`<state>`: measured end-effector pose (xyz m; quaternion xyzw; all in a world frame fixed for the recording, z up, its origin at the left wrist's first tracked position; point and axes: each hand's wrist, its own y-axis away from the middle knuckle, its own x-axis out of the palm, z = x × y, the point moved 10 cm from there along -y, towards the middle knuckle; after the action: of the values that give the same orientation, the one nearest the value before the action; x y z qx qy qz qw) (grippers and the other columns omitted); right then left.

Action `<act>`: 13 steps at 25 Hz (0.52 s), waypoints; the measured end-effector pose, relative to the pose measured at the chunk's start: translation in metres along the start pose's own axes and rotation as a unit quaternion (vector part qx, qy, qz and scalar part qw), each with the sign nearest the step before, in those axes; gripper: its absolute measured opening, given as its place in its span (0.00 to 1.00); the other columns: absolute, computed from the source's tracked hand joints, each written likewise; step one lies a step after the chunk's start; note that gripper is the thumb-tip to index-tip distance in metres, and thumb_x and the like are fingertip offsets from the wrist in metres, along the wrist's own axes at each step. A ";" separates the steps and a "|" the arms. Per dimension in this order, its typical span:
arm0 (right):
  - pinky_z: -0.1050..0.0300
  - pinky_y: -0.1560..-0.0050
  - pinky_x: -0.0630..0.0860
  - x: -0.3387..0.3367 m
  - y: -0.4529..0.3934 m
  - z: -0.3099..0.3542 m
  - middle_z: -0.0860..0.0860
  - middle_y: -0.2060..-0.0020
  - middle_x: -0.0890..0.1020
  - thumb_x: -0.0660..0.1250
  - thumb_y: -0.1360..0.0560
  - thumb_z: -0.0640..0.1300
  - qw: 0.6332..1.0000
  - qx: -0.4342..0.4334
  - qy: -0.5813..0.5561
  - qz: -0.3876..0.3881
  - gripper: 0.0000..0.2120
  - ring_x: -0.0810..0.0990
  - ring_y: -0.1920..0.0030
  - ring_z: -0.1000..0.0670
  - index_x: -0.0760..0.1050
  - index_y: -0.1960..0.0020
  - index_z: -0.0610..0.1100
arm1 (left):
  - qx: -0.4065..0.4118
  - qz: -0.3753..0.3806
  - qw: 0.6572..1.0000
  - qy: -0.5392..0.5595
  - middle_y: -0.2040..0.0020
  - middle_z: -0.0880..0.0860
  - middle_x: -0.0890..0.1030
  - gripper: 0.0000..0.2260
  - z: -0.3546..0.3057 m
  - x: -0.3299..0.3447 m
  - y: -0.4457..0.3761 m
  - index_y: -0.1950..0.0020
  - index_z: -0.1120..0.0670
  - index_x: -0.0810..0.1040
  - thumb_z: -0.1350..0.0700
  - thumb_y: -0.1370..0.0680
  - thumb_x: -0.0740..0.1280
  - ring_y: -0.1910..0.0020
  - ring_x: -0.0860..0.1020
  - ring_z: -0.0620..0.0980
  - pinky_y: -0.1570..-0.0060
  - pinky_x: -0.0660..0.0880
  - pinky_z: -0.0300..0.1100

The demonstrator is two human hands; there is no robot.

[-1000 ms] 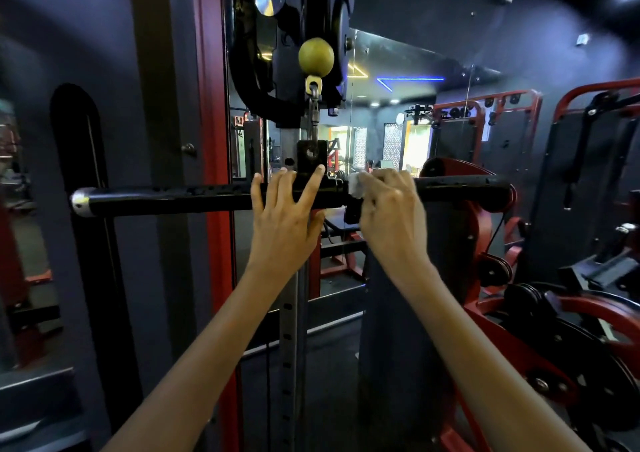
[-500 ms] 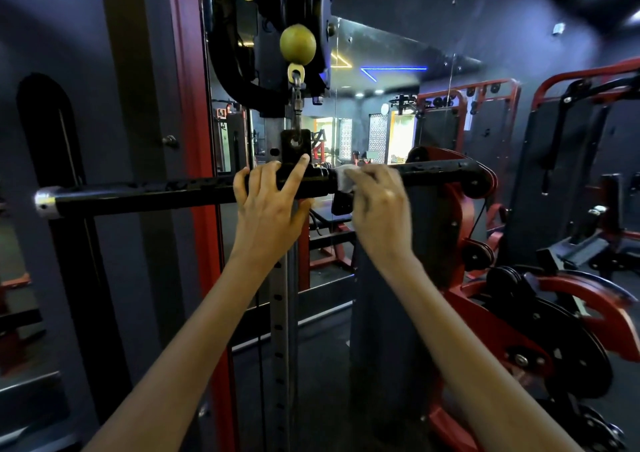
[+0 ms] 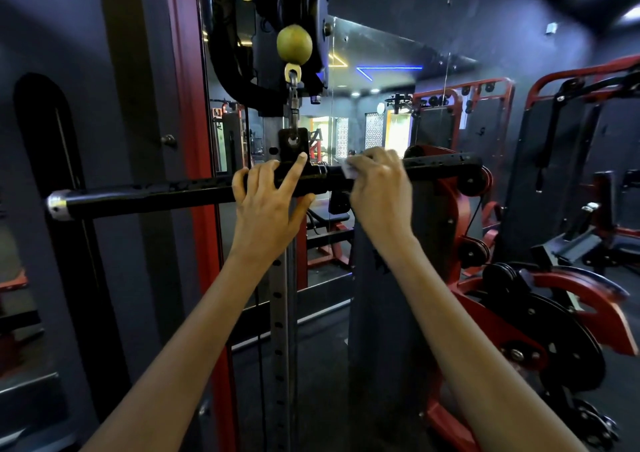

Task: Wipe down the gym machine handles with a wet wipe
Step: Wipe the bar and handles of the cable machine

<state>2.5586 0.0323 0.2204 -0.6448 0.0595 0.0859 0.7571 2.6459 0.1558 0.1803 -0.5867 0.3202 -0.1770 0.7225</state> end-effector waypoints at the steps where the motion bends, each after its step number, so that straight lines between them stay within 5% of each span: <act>1: 0.53 0.55 0.79 0.009 0.003 0.016 0.41 0.56 0.82 0.67 0.30 0.27 0.999 -0.030 -0.013 0.025 0.09 0.79 0.55 0.43 0.81 0.53 0.36 | 0.003 -0.007 1.000 -0.002 0.44 0.60 0.75 0.24 0.000 -0.001 0.000 0.29 0.51 0.67 0.42 0.21 0.55 0.43 0.70 0.57 0.37 0.55 0.52; 4: 0.53 0.54 0.77 0.011 0.017 0.030 0.42 0.56 0.82 0.66 0.31 0.27 0.993 -0.095 -0.040 0.049 0.11 0.79 0.55 0.44 0.81 0.52 0.36 | 0.011 -0.012 1.000 0.001 0.45 0.60 0.75 0.23 0.000 -0.002 0.000 0.29 0.52 0.68 0.43 0.21 0.56 0.44 0.72 0.58 0.37 0.56 0.52; 9: 0.54 0.59 0.77 -0.026 0.009 -0.027 0.41 0.59 0.82 0.67 0.30 0.29 0.999 -0.003 -0.006 -0.046 0.08 0.77 0.59 0.45 0.82 0.54 0.36 | 0.001 0.011 1.000 0.013 0.44 0.60 0.74 0.24 0.001 -0.001 0.000 0.28 0.51 0.66 0.42 0.21 0.54 0.42 0.71 0.58 0.37 0.58 0.55; 13: 0.57 0.60 0.77 -0.001 0.009 0.013 0.41 0.58 0.82 0.67 0.31 0.26 0.998 -0.057 -0.023 -0.026 0.10 0.79 0.59 0.45 0.81 0.54 0.35 | -0.005 0.004 1.000 0.012 0.44 0.61 0.75 0.24 0.000 -0.001 0.000 0.28 0.52 0.67 0.43 0.21 0.55 0.43 0.72 0.59 0.37 0.60 0.57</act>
<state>2.5556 0.0463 0.2143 -0.6863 0.0206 0.0840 0.7222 2.6450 0.1569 0.1802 -0.5871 0.3316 -0.1794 0.7164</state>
